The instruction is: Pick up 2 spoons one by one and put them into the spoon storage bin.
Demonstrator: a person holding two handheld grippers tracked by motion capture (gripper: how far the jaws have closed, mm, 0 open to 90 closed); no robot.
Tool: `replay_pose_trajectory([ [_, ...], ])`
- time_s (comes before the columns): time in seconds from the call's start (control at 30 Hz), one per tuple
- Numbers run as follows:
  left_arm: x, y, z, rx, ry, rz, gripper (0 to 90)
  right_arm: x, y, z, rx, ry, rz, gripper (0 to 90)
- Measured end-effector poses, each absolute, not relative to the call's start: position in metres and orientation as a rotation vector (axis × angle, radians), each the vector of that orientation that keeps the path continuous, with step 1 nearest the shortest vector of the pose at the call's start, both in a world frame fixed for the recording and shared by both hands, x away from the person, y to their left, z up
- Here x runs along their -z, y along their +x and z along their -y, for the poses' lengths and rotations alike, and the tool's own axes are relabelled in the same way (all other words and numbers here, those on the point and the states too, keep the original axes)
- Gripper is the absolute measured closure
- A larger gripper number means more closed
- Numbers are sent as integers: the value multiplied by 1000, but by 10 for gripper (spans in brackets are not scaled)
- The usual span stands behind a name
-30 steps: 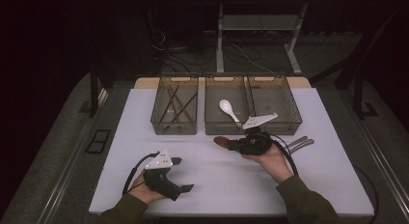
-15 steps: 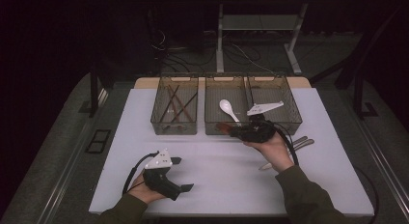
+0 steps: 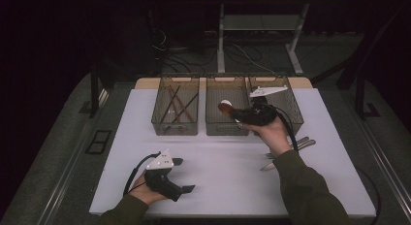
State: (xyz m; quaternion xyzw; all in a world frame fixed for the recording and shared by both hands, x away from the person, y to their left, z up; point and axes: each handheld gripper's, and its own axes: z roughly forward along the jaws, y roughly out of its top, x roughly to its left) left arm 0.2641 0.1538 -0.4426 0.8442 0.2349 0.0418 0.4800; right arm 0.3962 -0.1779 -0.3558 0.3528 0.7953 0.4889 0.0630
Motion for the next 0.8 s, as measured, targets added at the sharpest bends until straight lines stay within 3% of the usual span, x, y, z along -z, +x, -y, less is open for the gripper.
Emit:
replay_pose_trajectory([
  [0.8, 441, 264, -152, -107, 2065, -550, 0, 341, 460, 146, -1427, 1144, -2303, 824],
])
